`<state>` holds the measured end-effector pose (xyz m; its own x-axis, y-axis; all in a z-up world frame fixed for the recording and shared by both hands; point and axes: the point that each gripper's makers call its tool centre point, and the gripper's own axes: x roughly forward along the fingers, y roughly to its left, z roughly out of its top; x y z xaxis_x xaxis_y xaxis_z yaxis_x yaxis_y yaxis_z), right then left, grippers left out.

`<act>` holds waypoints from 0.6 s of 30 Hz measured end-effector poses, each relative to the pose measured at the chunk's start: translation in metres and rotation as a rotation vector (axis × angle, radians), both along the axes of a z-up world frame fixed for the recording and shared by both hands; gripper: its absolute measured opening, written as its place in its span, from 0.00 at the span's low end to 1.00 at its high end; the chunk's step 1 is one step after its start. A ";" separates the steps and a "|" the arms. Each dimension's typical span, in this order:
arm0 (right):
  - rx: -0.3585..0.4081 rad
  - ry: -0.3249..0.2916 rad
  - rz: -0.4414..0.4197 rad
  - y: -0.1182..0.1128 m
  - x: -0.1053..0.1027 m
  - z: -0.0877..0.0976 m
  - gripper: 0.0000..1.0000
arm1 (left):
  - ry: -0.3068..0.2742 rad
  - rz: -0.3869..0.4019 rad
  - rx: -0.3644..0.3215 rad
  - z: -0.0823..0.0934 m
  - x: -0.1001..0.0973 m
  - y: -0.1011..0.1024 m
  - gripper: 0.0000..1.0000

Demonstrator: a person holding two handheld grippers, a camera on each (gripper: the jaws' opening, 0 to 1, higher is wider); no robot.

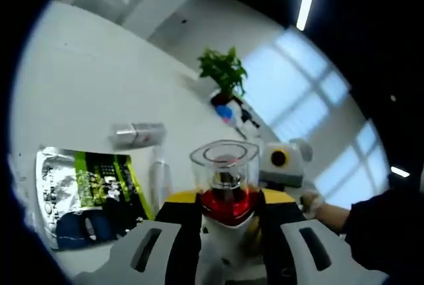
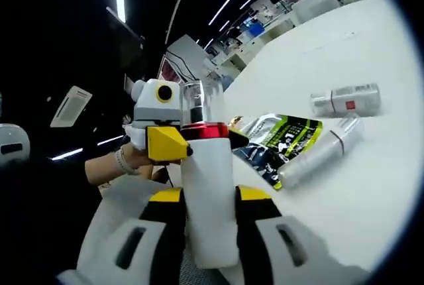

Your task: Arrange the skincare products in the storage area until every visible bottle or jar stands upright without overlapping.

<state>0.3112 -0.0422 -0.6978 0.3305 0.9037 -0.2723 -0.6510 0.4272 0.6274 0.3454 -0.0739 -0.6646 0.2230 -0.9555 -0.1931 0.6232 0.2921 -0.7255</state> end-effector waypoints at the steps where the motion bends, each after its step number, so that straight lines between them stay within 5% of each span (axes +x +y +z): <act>1: -0.005 -0.032 -0.012 -0.001 0.004 0.002 0.30 | -0.016 0.009 -0.001 0.002 0.002 0.000 0.30; 7: -0.090 -0.132 -0.048 -0.006 0.016 0.005 0.32 | -0.093 0.036 0.050 0.011 0.010 -0.004 0.29; 11: -0.244 -0.230 -0.041 -0.010 0.021 -0.002 0.33 | -0.188 0.022 0.140 0.009 0.010 -0.007 0.29; 18: -0.443 -0.358 -0.037 -0.015 0.025 -0.016 0.32 | -0.271 0.002 0.224 0.002 0.008 -0.010 0.29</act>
<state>0.3358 -0.0571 -0.7137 0.5009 0.7147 -0.4882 -0.7697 0.6258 0.1262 0.3533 -0.0841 -0.6630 0.2971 -0.8955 -0.3314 0.7834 0.4270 -0.4516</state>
